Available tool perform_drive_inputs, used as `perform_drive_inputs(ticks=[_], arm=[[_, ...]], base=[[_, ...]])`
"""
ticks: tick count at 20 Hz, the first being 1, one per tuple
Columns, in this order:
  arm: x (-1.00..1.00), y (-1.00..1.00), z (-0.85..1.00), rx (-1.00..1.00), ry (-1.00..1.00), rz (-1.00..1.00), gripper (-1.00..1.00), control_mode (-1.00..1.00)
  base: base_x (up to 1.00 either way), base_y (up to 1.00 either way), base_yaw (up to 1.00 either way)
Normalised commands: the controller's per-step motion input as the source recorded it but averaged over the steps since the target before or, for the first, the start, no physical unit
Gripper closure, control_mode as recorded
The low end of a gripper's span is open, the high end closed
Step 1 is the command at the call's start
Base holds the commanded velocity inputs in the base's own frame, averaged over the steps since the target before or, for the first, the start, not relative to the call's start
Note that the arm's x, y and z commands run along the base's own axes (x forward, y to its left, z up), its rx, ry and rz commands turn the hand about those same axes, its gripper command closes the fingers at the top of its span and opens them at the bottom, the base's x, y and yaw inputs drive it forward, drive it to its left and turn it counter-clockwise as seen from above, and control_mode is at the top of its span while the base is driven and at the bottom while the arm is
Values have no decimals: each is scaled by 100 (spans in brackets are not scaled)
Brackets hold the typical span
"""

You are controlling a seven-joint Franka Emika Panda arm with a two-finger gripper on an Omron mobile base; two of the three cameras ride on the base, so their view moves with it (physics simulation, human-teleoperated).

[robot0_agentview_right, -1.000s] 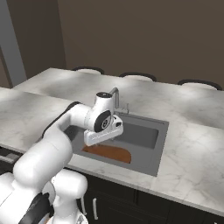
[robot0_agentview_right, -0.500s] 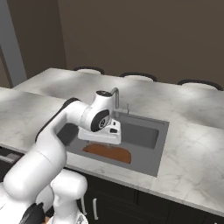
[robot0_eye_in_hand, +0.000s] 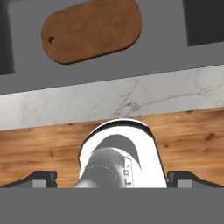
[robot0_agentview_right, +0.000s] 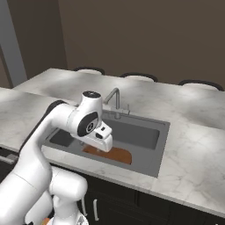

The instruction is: Move the cutting board and knife to the sink. Then move spray from the cabinet to the counter.

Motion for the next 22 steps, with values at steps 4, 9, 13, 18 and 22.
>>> perform_drive_inputs(ticks=[4, 9, 13, 18, 22], arm=[[-12, 33, 12, -16, -1, -13, -100, -100], [-8, 21, 13, -12, -1, 0, -100, -100], [-1, 2, 4, -4, 2, 0, -100, -100], [0, 0, 0, 0, 0, 0, -100, -100], [0, 0, 0, 0, 0, 0, -100, -100]], base=[[0, 0, 0], [0, 0, 0], [0, 0, 0], [0, 0, 0], [0, 0, 0]])
